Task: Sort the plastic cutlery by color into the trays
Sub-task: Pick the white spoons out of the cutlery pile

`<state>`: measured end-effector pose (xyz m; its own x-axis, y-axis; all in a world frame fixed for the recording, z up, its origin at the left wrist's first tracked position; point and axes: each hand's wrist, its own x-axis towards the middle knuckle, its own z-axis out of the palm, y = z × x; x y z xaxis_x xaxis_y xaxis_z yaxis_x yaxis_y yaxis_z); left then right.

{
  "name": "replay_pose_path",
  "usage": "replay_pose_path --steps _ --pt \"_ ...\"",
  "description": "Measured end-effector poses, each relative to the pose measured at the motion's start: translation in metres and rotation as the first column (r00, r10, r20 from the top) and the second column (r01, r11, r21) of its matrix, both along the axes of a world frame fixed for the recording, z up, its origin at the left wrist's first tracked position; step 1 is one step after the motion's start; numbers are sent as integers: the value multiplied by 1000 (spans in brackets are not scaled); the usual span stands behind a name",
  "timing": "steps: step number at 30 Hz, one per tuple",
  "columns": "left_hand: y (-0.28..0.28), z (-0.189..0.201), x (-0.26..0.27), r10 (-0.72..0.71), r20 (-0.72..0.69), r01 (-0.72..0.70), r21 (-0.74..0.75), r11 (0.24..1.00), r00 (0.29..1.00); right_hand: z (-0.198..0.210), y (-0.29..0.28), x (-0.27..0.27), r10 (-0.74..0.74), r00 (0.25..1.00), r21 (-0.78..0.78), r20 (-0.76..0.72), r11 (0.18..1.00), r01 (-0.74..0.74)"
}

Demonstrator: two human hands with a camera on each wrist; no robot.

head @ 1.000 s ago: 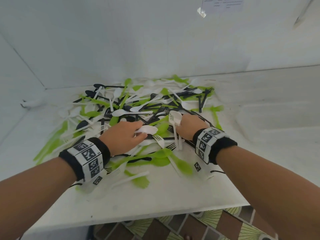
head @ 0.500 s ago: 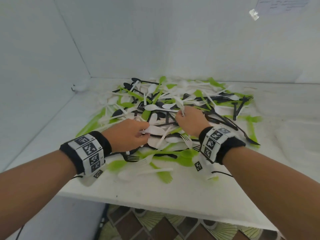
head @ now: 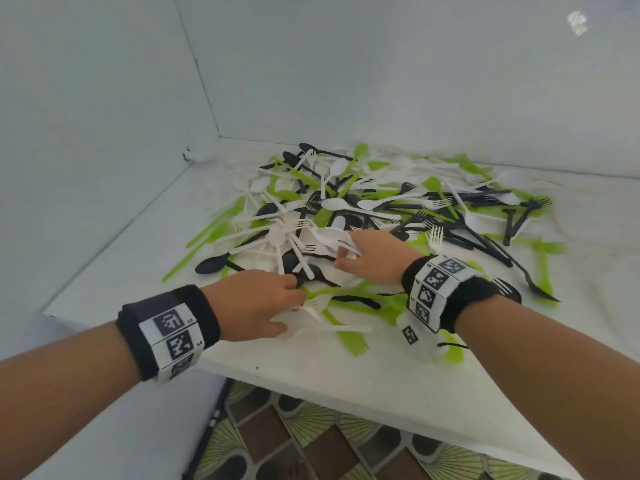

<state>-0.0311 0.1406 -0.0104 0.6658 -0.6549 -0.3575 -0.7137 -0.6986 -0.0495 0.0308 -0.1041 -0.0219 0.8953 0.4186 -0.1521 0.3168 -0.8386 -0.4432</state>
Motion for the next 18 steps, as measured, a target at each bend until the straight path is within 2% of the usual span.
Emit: replay_pose_path --steps 4,7,11,13,18 --pt "-3 -1 -6 17 101 -4 -125 992 995 -6 -2 -6 -15 1000 17 -2 1000 15" --pt "-12 3 -25 167 132 -140 -197 970 977 -6 1 -7 -94 995 62 -12 994 95" --pt "-20 -12 -46 244 21 -241 -83 967 970 -9 8 -4 -132 990 96 -46 986 136" --pt "-22 -21 -45 261 18 -260 -39 965 965 -12 11 -2 -144 989 83 -26 986 146" --pt "-25 -25 -42 261 43 -258 -75 963 964 -12 12 1 -214 977 113 -5 970 213"
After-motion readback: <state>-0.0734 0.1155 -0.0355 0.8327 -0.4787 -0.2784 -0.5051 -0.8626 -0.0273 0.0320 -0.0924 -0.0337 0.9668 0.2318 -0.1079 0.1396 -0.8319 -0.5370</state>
